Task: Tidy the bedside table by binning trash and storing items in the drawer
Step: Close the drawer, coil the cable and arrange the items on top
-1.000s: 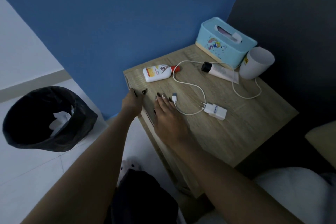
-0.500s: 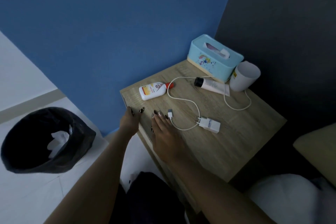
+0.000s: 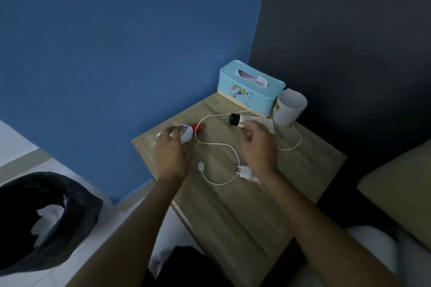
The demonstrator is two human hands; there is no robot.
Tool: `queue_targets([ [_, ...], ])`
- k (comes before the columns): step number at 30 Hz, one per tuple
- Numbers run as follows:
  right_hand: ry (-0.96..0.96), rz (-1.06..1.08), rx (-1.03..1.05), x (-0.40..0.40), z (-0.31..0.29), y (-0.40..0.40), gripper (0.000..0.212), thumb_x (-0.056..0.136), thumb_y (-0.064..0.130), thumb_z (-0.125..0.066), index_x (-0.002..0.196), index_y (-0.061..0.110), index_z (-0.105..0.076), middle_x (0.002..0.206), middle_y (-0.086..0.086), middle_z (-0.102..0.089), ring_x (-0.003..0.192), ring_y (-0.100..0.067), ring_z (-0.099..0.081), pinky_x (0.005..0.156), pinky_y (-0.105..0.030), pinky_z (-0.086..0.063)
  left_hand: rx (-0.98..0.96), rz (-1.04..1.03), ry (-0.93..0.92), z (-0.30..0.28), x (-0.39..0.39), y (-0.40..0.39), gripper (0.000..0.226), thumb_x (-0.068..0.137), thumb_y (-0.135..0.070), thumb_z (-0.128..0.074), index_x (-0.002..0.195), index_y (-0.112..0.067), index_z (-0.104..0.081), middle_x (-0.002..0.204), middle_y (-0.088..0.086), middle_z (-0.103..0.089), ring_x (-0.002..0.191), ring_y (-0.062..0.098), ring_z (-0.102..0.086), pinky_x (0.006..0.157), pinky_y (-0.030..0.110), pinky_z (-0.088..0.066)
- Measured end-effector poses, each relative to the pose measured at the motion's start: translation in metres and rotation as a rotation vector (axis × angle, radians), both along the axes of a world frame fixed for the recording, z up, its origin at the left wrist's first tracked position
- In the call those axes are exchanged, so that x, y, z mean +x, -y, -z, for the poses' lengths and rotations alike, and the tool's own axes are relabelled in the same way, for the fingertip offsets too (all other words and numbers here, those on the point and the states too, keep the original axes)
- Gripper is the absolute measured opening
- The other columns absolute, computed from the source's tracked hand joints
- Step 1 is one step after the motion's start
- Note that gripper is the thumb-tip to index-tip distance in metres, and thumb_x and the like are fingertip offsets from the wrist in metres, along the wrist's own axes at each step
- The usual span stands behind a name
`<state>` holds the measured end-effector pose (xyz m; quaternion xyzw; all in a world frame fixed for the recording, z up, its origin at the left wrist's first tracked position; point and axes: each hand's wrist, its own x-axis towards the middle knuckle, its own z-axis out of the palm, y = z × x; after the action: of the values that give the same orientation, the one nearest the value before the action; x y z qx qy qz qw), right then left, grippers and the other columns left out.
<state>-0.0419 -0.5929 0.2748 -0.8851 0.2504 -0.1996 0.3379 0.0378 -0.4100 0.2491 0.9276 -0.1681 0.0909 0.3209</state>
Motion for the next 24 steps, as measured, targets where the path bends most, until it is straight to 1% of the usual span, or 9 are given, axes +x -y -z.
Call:
queue_targets([
  [2, -0.092, 0.095, -0.012, -0.001, 0.007, 0.033, 0.033, 0.090, 0.015, -0.057, 0.123, 0.013, -0.059, 0.121, -0.012, -0.060, 0.110, -0.026, -0.060, 0.088, -0.033, -0.049, 0.039, 0.176, -0.025, -0.006, 0.002, 0.027, 0.039, 0.089, -0.022, -0.060, 0.125, -0.009, -0.056, 0.130, 0.014, -0.052, 0.114, 0.036, -0.053, 0.092, 0.042, -0.048],
  [4, -0.177, 0.159, -0.006, -0.005, 0.017, 0.052, 0.042, 0.090, 0.016, -0.058, 0.131, 0.013, -0.051, 0.133, -0.012, -0.050, 0.118, -0.026, -0.054, 0.092, -0.033, -0.046, 0.089, 0.259, -0.062, -0.008, 0.007, 0.050, 0.042, 0.091, -0.019, -0.057, 0.131, -0.009, -0.051, 0.140, 0.013, -0.042, 0.115, 0.036, -0.054, 0.092, 0.041, -0.048],
  [8, -0.251, 0.176, 0.021, -0.007, 0.036, 0.067, 0.047, 0.091, 0.019, -0.059, 0.136, 0.017, -0.044, 0.132, -0.012, -0.047, 0.113, -0.026, -0.054, 0.082, -0.030, -0.043, 0.174, 0.146, -0.200, -0.010, 0.023, 0.080, 0.054, 0.092, -0.014, -0.054, 0.142, -0.011, -0.034, 0.153, 0.016, -0.024, 0.117, 0.042, -0.053, 0.089, 0.046, -0.047],
  [11, -0.268, 0.165, 0.032, -0.009, 0.042, 0.072, 0.043, 0.090, 0.020, -0.059, 0.131, 0.017, -0.047, 0.122, -0.011, -0.057, 0.107, -0.026, -0.058, 0.076, -0.029, -0.045, 0.285, 0.107, -0.239, -0.009, 0.033, 0.087, 0.061, 0.091, -0.005, -0.052, 0.146, -0.011, -0.027, 0.145, 0.019, -0.033, 0.115, 0.042, -0.055, 0.086, 0.048, -0.048],
  [14, -0.301, 0.129, -0.019, -0.015, 0.035, 0.074, 0.021, 0.091, 0.016, -0.058, 0.111, 0.014, -0.060, 0.101, -0.007, -0.066, 0.092, -0.021, -0.062, 0.072, -0.032, -0.051, 0.333, 0.088, -0.243, -0.006, 0.035, 0.088, 0.059, 0.087, 0.007, -0.050, 0.142, -0.008, -0.033, 0.134, 0.020, -0.043, 0.110, 0.041, -0.057, 0.084, 0.048, -0.050],
  [16, -0.285, 0.118, -0.074, -0.020, 0.025, 0.078, 0.007, 0.091, 0.017, -0.057, 0.091, 0.014, -0.063, 0.086, -0.005, -0.066, 0.083, -0.020, -0.064, 0.065, -0.031, -0.050, 0.301, 0.071, -0.227, -0.008, 0.034, 0.088, 0.047, 0.088, 0.009, -0.048, 0.132, -0.006, -0.046, 0.126, 0.021, -0.050, 0.104, 0.040, -0.060, 0.081, 0.047, -0.053],
  [17, -0.264, 0.125, -0.096, -0.022, 0.017, 0.079, 0.009, 0.091, 0.018, -0.056, 0.084, 0.015, -0.062, 0.083, -0.004, -0.065, 0.080, -0.019, -0.064, 0.063, -0.031, -0.050, 0.279, 0.071, -0.206, -0.011, 0.033, 0.088, 0.037, 0.089, 0.007, -0.049, 0.123, -0.005, -0.055, 0.119, 0.020, -0.053, 0.099, 0.038, -0.062, 0.077, 0.046, -0.054],
  [20, -0.168, 0.159, -0.166, -0.028, -0.011, 0.087, 0.011, 0.089, 0.021, -0.057, 0.084, 0.014, -0.063, 0.089, -0.006, -0.063, 0.082, -0.020, -0.061, 0.064, -0.029, -0.046, 0.234, 0.103, -0.109, -0.033, 0.032, 0.087, 0.018, 0.091, 0.001, -0.050, 0.100, -0.005, -0.065, 0.104, 0.017, -0.056, 0.089, 0.035, -0.062, 0.070, 0.040, -0.051],
  [24, -0.071, 0.220, -0.185, -0.036, -0.055, 0.091, 0.015, 0.089, 0.016, -0.057, 0.097, 0.009, -0.066, 0.097, -0.010, -0.059, 0.084, -0.023, -0.059, 0.066, -0.031, -0.047, 0.176, 0.140, -0.025, -0.087, 0.030, 0.086, 0.016, 0.094, -0.006, -0.048, 0.101, -0.002, -0.062, 0.103, 0.019, -0.055, 0.087, 0.040, -0.060, 0.067, 0.037, -0.041],
])
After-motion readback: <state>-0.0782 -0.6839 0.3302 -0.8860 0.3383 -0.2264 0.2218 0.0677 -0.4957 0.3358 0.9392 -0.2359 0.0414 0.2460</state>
